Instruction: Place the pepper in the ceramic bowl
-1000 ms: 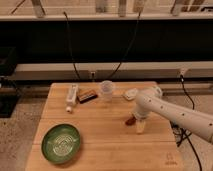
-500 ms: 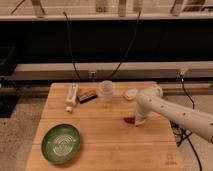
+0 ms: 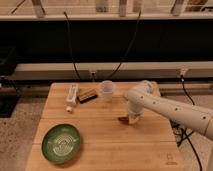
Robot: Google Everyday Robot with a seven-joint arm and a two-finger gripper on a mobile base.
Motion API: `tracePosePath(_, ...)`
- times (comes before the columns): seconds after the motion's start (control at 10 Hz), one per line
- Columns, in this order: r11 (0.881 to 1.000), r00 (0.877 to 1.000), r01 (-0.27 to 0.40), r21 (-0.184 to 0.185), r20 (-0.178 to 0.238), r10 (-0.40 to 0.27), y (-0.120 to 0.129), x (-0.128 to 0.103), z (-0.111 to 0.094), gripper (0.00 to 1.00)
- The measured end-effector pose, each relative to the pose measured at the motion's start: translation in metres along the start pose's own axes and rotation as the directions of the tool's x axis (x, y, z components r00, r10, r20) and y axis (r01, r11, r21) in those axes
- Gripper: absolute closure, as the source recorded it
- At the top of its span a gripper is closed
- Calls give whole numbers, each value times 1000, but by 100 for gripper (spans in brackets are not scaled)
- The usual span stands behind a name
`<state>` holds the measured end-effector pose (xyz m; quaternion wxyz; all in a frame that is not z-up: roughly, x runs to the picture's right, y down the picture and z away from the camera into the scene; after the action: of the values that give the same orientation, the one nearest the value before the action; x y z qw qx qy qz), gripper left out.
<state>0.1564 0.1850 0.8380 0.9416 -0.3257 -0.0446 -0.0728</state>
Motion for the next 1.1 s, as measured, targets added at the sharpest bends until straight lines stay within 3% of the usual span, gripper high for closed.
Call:
tracePosePath(0.4, 996, 996, 85, -8, -6, -85, -4, -47, -9, 100)
tracePosePath(0.7, 993, 993, 114, -9, -17, -114, -3, -54, -13, 100)
tracePosePath(1.1, 985, 984, 173, -11, -28, -174, -8, -97, -17, 100)
